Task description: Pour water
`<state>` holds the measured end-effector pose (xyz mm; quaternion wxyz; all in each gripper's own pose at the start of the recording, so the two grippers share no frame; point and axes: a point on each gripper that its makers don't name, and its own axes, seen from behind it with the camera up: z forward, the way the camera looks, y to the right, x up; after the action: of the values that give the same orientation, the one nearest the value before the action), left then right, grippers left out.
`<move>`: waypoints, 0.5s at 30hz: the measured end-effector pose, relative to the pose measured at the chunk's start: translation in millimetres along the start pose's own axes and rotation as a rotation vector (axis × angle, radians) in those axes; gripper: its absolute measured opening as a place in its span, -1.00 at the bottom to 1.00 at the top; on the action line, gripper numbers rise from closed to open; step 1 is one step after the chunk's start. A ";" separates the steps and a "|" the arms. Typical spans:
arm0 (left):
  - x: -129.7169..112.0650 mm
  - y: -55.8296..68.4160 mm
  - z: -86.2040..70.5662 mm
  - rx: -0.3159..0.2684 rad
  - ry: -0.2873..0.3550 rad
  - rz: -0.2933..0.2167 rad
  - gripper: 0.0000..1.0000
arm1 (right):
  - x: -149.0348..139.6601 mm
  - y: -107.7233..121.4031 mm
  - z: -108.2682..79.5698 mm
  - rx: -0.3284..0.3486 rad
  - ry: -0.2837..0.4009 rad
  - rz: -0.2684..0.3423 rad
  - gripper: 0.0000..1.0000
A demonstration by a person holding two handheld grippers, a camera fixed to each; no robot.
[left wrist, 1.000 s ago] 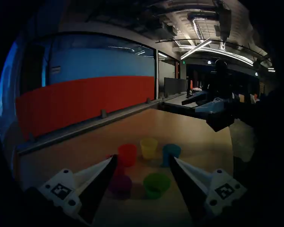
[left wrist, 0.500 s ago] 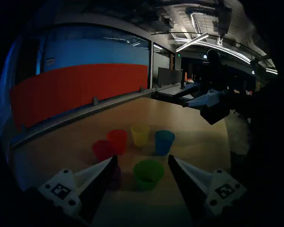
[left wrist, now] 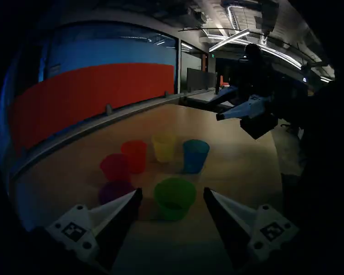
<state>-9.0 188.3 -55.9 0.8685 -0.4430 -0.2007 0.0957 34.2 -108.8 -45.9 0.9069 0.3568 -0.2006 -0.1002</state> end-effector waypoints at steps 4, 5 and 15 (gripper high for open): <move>-9.0 2.1 5.8 0.001 -0.021 0.006 0.99 | -5.6 -1.6 4.1 0.006 -0.012 -0.004 0.99; -11.5 2.6 7.3 0.002 -0.027 0.009 0.99 | -7.2 -1.9 5.3 0.007 -0.016 -0.004 0.99; -33.5 6.2 23.4 -0.002 -0.082 0.013 0.99 | -22.8 -5.3 16.1 0.022 -0.049 -0.003 0.99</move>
<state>-49.2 197.5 -57.5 0.8584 -0.4408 -0.2336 0.1192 6.6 -115.0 -45.5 0.8976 0.3644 -0.2233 -0.1082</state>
